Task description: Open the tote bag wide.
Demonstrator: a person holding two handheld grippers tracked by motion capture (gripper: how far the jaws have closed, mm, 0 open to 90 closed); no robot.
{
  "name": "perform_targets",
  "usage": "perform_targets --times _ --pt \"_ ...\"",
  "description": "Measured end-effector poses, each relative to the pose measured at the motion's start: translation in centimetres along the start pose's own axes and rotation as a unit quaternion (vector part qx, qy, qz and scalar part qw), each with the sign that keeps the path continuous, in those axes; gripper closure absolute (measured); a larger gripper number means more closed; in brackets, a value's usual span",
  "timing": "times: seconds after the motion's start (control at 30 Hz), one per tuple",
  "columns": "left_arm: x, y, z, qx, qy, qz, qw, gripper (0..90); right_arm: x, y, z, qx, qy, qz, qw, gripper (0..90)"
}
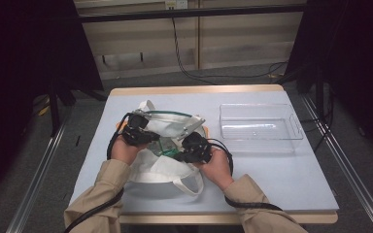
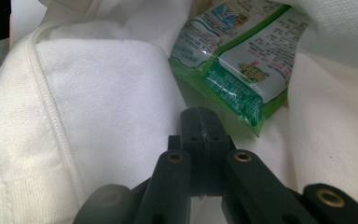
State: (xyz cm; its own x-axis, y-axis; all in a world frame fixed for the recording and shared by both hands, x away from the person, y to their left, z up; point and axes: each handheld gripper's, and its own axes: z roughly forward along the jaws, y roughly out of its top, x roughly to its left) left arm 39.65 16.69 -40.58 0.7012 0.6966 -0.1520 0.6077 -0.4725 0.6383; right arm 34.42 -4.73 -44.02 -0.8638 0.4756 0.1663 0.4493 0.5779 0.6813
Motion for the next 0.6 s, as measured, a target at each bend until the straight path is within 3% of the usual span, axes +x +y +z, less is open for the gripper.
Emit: perform_targets --times 0.03,0.27,0.3,0.4,0.6 --pt "0.1 0.1 -0.1 0.004 0.001 0.005 1.0000 90.0 0.0 0.0 0.0 -0.003 0.001 0.001 1.0000 90.0" --pt "0.3 0.6 0.0 -0.004 0.005 -0.006 1.0000 90.0 0.1 -0.2 0.1 0.003 0.002 0.000 1.0000 90.0" --pt "0.4 0.7 -0.1 0.001 0.006 0.002 1.0000 90.0 0.1 -0.2 0.2 0.003 0.004 -0.001 1.0000 90.0" --pt "0.5 0.9 -0.1 -0.006 0.006 -0.009 0.9999 90.0 0.1 -0.2 0.2 0.005 0.005 -0.002 1.0000 90.0" --pt "0.9 1.2 -0.1 -0.004 0.005 -0.010 0.9999 90.0 0.2 -0.4 0.3 0.007 0.005 -0.007 0.9999 90.0"
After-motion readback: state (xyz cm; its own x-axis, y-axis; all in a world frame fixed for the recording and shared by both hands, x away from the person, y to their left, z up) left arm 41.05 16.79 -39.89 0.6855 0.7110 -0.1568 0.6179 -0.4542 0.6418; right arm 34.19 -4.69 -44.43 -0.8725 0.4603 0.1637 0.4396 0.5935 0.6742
